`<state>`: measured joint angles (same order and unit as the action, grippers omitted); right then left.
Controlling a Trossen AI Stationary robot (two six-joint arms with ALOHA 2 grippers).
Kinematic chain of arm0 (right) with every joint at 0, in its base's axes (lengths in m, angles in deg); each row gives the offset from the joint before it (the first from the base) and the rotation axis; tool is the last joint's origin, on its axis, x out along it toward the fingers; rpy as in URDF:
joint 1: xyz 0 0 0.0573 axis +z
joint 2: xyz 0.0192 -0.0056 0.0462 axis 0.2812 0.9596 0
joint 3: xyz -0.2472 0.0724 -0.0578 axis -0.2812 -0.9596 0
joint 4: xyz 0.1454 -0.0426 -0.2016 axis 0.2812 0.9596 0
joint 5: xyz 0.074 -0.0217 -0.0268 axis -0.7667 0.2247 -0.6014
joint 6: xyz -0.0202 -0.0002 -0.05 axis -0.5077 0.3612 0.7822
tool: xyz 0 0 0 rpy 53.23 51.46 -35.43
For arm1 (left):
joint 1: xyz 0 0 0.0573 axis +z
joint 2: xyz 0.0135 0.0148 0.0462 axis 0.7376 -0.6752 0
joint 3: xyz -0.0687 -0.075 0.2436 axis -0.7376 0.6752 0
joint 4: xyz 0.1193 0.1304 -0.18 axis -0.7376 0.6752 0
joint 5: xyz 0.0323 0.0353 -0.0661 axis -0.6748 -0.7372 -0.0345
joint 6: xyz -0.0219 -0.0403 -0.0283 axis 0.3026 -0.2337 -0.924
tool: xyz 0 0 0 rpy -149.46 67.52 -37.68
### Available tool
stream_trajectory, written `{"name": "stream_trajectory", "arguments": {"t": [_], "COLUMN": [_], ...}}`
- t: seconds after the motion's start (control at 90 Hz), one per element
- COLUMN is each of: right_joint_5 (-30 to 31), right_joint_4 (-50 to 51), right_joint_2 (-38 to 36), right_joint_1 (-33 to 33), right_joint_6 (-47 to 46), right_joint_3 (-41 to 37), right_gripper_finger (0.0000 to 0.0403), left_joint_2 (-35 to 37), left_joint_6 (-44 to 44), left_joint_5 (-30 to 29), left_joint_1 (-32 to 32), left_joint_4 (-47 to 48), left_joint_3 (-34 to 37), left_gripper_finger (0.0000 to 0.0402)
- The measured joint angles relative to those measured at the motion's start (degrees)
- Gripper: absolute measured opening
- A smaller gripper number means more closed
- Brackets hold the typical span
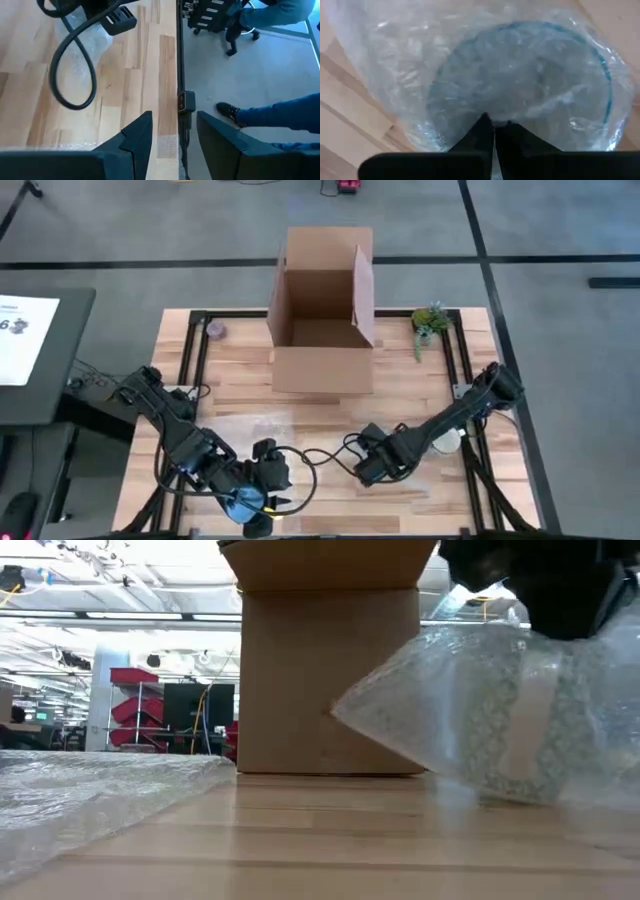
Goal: Wrap mug
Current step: Wrap the blue patterned mug with the right transparent bubble wrap
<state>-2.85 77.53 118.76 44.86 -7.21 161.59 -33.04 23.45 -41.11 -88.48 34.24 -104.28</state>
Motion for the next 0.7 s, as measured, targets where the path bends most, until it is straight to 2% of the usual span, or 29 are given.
{"name": "stream_trajectory", "arguments": {"t": [0.111,0.278,0.4,0.567,0.7], "right_joint_5": [-2.7,-6.2,-10.1,-11.4,-11.3], "right_joint_4": [-0.7,0.7,2.6,2.1,1.6], "right_joint_2": [0.0,-0.3,-0.4,-0.4,1.3], "right_joint_1": [-2.7,-6.4,-8.9,-10.8,-11.7], "right_joint_6": [5.0,10.8,13.3,14.0,15.1], "right_joint_3": [0.0,1.9,3.6,4.6,4.0], "right_gripper_finger": [0.0009,0.0057,0.0074,0.0072,0.0039], "left_joint_2": [0.0,0.0,0.0,0.0,0.0], "left_joint_6": [0.0,0.0,0.0,-0.1,-0.2], "left_joint_5": [0.0,0.0,0.1,0.2,0.2], "left_joint_1": [0.0,-0.3,-0.5,-0.5,-0.5], "left_joint_4": [0.0,0.1,0.1,0.2,0.2], "left_joint_3": [0.0,0.0,0.0,0.0,0.0], "left_gripper_finger": [0.0134,0.0134,0.0134,0.0134,0.0134]}}
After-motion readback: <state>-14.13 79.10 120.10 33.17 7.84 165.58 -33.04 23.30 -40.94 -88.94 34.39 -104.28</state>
